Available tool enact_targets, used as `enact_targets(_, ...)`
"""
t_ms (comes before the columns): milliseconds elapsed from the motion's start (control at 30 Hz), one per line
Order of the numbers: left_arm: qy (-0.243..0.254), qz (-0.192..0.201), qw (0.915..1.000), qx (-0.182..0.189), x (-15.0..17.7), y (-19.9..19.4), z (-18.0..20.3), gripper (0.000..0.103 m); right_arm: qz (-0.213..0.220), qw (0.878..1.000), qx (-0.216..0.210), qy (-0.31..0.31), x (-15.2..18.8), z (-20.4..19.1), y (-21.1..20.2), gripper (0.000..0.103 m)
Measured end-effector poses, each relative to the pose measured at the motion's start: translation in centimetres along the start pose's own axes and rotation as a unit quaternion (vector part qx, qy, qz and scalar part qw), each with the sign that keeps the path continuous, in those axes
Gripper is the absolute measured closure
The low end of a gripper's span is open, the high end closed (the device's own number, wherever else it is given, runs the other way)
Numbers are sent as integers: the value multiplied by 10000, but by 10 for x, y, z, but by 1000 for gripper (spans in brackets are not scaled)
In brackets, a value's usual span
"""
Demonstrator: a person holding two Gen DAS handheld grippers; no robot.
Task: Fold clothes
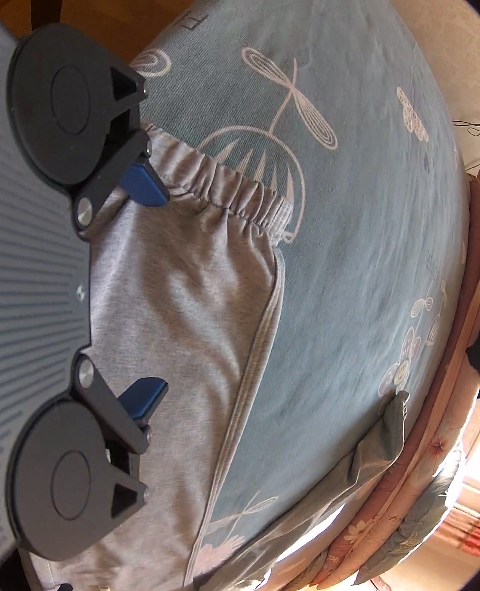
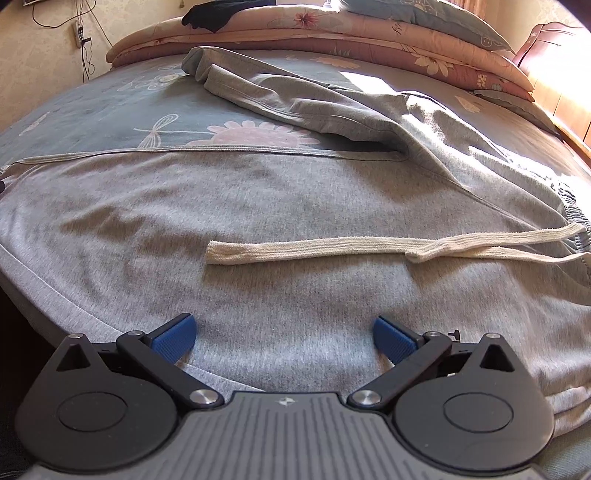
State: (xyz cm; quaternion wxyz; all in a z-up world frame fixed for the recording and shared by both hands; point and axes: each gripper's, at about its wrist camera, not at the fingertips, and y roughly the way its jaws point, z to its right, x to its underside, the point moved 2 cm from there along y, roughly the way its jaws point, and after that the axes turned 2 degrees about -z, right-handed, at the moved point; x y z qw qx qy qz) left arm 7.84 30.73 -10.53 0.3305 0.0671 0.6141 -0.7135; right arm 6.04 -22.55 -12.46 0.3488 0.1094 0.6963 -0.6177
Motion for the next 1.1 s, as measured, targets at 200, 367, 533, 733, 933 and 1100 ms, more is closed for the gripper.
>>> enact_targets(200, 562, 8, 9911, 1206, 18, -25, 66, 4, -7, 10000, 30, 41, -1, 0, 0, 0)
enact_targets(367, 374, -264, 9838, 1733, 34, -18, 77, 4, -49, 10000, 27, 57, -1, 0, 1, 0)
enact_targets(533, -46, -410, 9867, 1570, 41, -9, 57, 4, -130, 9999, -5, 46, -3, 1, 1, 0)
enact_targets(733, -445, -276, 9927, 1084, 35, -10, 17, 3, -63, 10000, -14, 9, -1, 1, 0, 0)
enact_targets(933, -300, -82, 9975, 642, 17, -15, 22, 4, -10, 10000, -2, 15, 0, 1, 0, 0)
enact_targets(1100, -417, -71, 9991, 60, 17, -8, 8, 4, -25, 10000, -6, 12, 0, 1, 0, 0)
